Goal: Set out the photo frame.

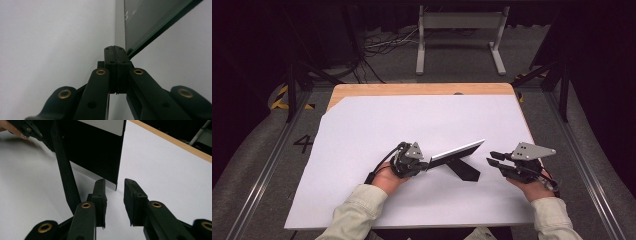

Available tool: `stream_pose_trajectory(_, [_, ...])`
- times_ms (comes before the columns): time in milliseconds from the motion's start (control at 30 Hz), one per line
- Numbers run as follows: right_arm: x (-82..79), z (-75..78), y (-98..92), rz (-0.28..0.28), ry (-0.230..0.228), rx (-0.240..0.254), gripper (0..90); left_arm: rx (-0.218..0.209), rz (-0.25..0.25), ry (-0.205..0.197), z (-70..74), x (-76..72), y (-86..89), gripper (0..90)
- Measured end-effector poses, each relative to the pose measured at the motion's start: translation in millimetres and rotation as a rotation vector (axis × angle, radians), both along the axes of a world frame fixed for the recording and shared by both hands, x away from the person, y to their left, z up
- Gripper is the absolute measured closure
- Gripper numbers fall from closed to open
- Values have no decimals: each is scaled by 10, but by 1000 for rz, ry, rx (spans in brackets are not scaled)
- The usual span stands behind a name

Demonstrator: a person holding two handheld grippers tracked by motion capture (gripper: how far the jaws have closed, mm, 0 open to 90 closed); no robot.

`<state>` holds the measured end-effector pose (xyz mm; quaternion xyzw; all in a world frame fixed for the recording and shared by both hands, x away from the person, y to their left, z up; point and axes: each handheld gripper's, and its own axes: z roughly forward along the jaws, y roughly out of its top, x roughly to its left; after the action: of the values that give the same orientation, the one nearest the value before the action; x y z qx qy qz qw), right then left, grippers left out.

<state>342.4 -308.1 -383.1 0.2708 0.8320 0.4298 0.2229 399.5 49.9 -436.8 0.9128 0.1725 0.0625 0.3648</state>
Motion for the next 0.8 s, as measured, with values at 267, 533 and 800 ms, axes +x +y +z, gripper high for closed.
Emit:
stream_pose_trajectory(267, [-8,25,-31,-13,-9,4,705,-28,-30,42,-30,-31,-32,900])
stream_pose_trajectory(533, [-5,22,-33,-15,-3,6,698,-31,-67,66,-30,-50,-52,899])
stream_pose_trajectory(800, [-4,21,-31,-14,-1,6,695,-17,-111,91,-33,-83,-87,899])
